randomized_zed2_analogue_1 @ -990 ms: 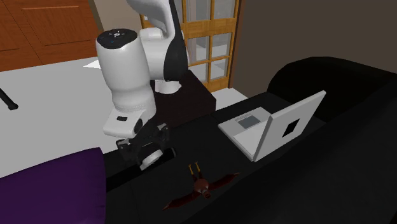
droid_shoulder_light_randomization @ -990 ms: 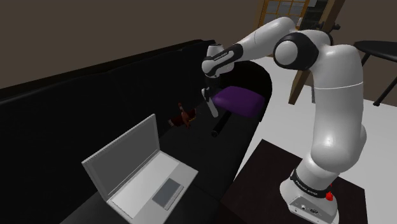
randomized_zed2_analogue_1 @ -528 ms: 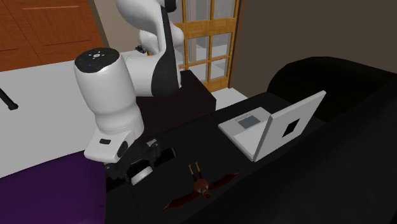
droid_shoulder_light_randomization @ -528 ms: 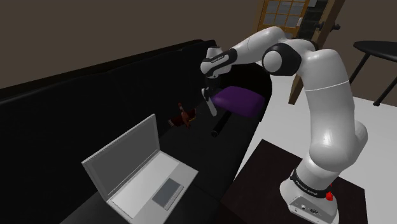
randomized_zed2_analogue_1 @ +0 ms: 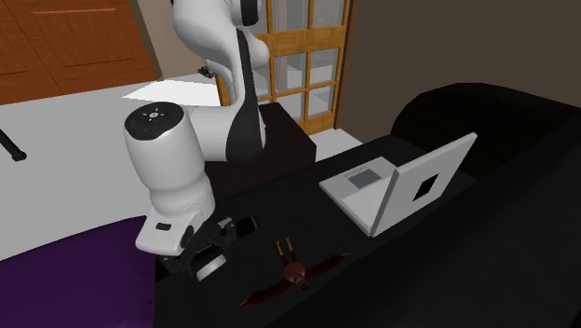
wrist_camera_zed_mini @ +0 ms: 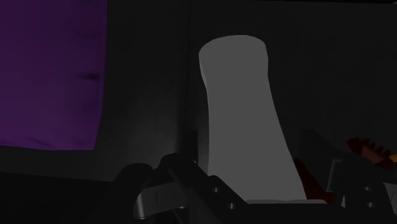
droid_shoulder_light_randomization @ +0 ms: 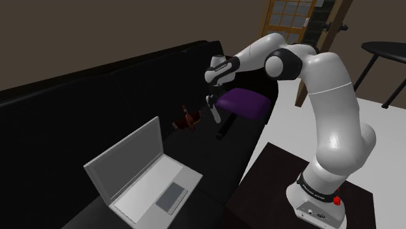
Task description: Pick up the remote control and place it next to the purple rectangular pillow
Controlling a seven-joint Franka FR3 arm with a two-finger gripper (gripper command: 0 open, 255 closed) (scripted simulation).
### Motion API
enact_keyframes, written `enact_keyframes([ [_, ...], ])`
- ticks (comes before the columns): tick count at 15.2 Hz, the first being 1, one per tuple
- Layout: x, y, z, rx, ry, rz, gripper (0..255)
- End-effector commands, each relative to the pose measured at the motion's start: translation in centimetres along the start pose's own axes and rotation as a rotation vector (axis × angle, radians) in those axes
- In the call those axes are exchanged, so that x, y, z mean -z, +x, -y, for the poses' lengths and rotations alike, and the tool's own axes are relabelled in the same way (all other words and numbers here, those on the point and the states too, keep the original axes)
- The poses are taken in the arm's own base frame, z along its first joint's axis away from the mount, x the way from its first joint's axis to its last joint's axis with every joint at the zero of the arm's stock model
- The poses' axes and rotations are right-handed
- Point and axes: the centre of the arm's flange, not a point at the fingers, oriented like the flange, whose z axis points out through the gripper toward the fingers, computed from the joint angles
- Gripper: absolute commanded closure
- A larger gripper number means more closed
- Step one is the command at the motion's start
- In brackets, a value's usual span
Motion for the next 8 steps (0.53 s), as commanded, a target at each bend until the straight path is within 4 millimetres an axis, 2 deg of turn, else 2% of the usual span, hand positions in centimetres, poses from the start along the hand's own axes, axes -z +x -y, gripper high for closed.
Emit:
enact_keyframes([
  [1,-1.1,0.1,0.2,0.000,-0.001,-0.001,255],
  [8,-4.7,0.0,0.3,0.000,-0.001,-0.001,255],
])
